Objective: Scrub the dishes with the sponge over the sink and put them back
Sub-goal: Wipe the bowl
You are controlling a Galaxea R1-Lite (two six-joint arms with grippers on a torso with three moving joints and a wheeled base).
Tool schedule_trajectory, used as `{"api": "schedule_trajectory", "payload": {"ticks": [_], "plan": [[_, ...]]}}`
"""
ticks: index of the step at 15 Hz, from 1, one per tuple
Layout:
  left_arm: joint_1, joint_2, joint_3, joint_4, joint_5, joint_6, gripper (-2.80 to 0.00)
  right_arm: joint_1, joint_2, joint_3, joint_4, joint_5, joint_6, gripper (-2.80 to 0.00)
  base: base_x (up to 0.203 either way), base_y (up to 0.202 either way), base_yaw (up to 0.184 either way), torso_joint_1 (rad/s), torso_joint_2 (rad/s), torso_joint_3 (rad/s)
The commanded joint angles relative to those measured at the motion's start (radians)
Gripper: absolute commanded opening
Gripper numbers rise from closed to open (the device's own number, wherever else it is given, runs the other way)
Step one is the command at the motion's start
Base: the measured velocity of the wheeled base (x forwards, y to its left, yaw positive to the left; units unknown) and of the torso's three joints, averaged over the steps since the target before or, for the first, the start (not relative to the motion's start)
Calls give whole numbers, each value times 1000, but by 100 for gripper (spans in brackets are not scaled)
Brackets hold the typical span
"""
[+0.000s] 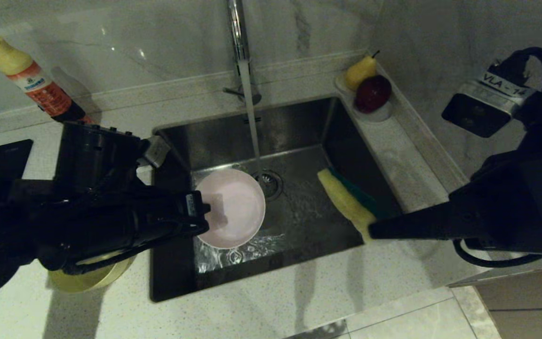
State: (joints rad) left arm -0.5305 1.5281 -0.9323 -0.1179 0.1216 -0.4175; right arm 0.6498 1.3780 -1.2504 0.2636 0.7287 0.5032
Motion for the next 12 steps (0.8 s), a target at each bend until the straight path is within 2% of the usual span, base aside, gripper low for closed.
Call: {"api": "schedule_trajectory", "payload": {"ticks": [1, 4, 6, 12], "plan": [[-7, 64, -24, -5, 9, -10, -280, 70, 115, -50, 1, 2, 4, -280, 0, 0, 0, 0, 0, 0], [-20, 117, -40, -96, 48, -26, -280, 154, 214, -144, 1, -39, 4, -280, 0, 0, 0, 0, 0, 0], [-40, 162, -57, -166, 122, -29, -280, 184, 274, -158, -5, -58, 3, -280, 0, 0, 0, 0, 0, 0], [-48, 140, -57, -189, 126, -83, -280, 187, 410, -224, -26, -66, 4, -280, 0, 0, 0, 0, 0, 0]]}}
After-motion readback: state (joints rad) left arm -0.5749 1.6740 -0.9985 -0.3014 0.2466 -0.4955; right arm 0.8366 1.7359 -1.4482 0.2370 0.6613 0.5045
